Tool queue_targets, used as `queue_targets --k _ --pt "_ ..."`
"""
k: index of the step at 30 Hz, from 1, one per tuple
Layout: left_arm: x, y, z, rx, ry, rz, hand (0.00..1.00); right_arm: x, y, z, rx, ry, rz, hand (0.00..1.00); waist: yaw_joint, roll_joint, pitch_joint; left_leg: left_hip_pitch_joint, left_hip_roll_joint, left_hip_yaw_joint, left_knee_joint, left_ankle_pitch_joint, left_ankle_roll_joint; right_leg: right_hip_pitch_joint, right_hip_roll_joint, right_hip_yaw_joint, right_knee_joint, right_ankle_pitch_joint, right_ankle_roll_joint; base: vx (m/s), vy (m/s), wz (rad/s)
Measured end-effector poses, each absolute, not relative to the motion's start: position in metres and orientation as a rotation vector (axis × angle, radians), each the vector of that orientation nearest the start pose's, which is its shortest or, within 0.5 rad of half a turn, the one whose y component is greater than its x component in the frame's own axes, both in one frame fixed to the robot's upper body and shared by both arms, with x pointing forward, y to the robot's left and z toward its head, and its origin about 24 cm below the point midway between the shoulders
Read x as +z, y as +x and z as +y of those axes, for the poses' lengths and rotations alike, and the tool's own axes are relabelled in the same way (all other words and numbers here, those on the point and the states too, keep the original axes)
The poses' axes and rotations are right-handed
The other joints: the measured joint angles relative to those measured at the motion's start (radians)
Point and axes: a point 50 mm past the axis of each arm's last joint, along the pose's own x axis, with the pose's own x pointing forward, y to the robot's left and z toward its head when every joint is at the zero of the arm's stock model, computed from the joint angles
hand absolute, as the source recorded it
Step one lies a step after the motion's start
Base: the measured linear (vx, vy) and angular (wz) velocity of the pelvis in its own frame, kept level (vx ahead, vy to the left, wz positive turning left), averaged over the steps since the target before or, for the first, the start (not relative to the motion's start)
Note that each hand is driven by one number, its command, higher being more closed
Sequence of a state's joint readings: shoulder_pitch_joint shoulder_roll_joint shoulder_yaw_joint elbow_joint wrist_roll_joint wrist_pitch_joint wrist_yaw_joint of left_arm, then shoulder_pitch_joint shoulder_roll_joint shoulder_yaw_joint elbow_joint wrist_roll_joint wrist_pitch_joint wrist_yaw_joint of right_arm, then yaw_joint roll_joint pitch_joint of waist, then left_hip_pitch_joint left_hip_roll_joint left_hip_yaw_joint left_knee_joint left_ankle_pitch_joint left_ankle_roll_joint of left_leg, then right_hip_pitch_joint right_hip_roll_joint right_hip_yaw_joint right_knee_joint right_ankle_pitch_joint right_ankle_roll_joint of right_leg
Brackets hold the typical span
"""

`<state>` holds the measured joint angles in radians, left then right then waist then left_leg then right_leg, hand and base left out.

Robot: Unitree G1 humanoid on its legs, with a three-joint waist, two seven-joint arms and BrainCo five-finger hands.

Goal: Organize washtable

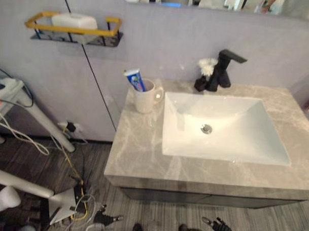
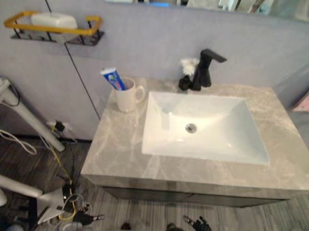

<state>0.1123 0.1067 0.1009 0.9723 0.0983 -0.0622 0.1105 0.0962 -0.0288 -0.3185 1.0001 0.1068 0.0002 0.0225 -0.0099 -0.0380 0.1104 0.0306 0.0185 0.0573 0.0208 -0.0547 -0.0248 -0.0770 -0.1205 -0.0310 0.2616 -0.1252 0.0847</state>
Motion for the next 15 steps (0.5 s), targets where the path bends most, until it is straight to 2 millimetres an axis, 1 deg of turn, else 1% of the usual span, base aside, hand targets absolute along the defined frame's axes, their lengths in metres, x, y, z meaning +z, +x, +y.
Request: queue_targets --k 1,2,4,5,6,7,8,9,10,11,12,13,14,15 --pt "-0.151 0.108 0.209 0.192 0.2 1.0 0.0 -0.158 0.095 -0.203 -0.362 0.231 1.045 0.0 -0.003 0.0 0.001 -0.017 -0.002 -0.029 0.018 -0.003 -0.001 -0.018 0.013 0.07 0.047 -0.007 0.006 0.01 0.032 0.75" --pt "-0.149 0.114 0.206 0.178 0.198 0.984 0.0 -0.159 0.091 -0.202 -0.362 0.23 1.047 0.0 -0.002 -0.003 0.0 -0.031 0.001 -0.054 0.031 -0.003 -0.001 -0.021 0.02 0.116 0.077 -0.014 0.008 0.02 0.015 0.87" --pt "-0.148 0.121 0.196 0.166 0.174 0.959 0.0 -0.158 0.091 -0.198 -0.335 0.213 1.037 0.0 0.001 -0.005 -0.002 -0.051 0.006 -0.101 0.047 -0.002 -0.003 -0.03 0.027 0.157 0.129 -0.037 0.014 0.02 -0.099 0.8" --pt "-0.148 0.122 0.194 0.156 0.177 0.954 0.0 -0.158 0.092 -0.198 -0.325 0.206 1.031 0.0 0.003 -0.004 -0.001 -0.058 0.006 -0.114 0.054 -0.001 -0.004 -0.035 0.032 0.18 0.151 -0.05 0.011 0.01 -0.154 0.82" --pt "-0.147 0.122 0.193 0.146 0.183 0.951 0.0 -0.157 0.094 -0.192 -0.301 0.201 1.022 0.0 0.001 -0.014 -0.005 -0.067 -0.001 -0.142 0.062 0.003 -0.011 -0.041 0.041 0.234 0.192 -0.082 0.004 0.0 -0.149 0.74" --pt "-0.147 0.122 0.192 0.146 0.182 0.952 0.0 -0.158 0.094 -0.186 -0.278 0.203 1.026 0.0 0.003 -0.028 -0.015 -0.079 -0.003 -0.162 0.074 0.002 -0.02 -0.035 0.051 0.273 0.194 -0.108 -0.003 0.0 -0.239 0.65" --pt "-0.147 0.124 0.191 0.147 0.179 0.948 0.0 -0.158 0.095 -0.182 -0.268 0.208 1.028 0.0 0.012 -0.033 -0.019 -0.089 0.0 -0.167 0.087 0.0 -0.025 -0.031 0.055 0.282 0.182 -0.117 -0.006 0.0 -0.26 0.36" --pt "-0.146 0.128 0.19 0.151 0.173 0.934 0.0 -0.158 0.097 -0.177 -0.24 0.201 1.025 0.0 0.034 -0.035 -0.022 -0.116 0.008 -0.17 0.113 -0.005 -0.039 -0.03 0.06 0.277 0.15 -0.138 -0.01 -0.05 -0.265 0.18" --pt "-0.145 0.13 0.188 0.15 0.166 0.928 0.0 -0.156 0.102 -0.176 -0.229 0.191 1.004 0.0 0.045 -0.036 -0.022 -0.151 0.016 -0.182 0.137 -0.003 -0.058 -0.03 0.068 0.268 0.117 -0.156 -0.018 -0.09 -0.218 0.21" --pt "-0.144 0.133 0.185 0.147 0.156 0.921 0.0 -0.154 0.105 -0.176 -0.223 0.185 0.99 0.0 0.048 -0.035 -0.018 -0.174 0.021 -0.196 0.15 0.001 -0.065 -0.032 0.074 0.26 0.108 -0.165 -0.021 -0.17 -0.212 0.54" --pt "-0.142 0.142 0.173 0.131 0.126 0.898 0.0 -0.152 0.108 -0.18 -0.224 0.167 0.967 0.0 0.039 -0.002 0.004 -0.198 0.036 -0.231 0.171 0.009 -0.077 -0.033 0.093 0.222 0.111 -0.16 -0.028 -0.2 -0.196 0.89" --pt "-0.14 0.149 0.164 0.113 0.111 0.876 0.0 -0.15 0.11 -0.185 -0.231 0.148 0.957 0.0 0.024 0.022 0.021 -0.212 0.05 -0.251 0.169 0.023 -0.095 -0.033 0.1 0.177 0.125 -0.161 -0.043 -0.21 -0.17 0.93" --pt "-0.14 0.15 0.16 0.101 0.107 0.873 0.0 -0.15 0.111 -0.187 -0.233 0.141 0.953 0.0 0.023 0.029 0.027 -0.22 0.059 -0.243 0.163 0.031 -0.098 -0.034 0.103 0.159 0.133 -0.162 -0.051 -0.23 -0.149 0.82" --pt "-0.14 0.15 0.153 0.075 0.108 0.875 0.0 -0.149 0.112 -0.19 -0.244 0.13 0.949 0.0 0.022 0.037 0.032 -0.224 0.091 -0.18 0.14 0.016 -0.067 -0.033 0.123 0.114 0.132 -0.16 -0.072 -0.23 -0.16 0.73"
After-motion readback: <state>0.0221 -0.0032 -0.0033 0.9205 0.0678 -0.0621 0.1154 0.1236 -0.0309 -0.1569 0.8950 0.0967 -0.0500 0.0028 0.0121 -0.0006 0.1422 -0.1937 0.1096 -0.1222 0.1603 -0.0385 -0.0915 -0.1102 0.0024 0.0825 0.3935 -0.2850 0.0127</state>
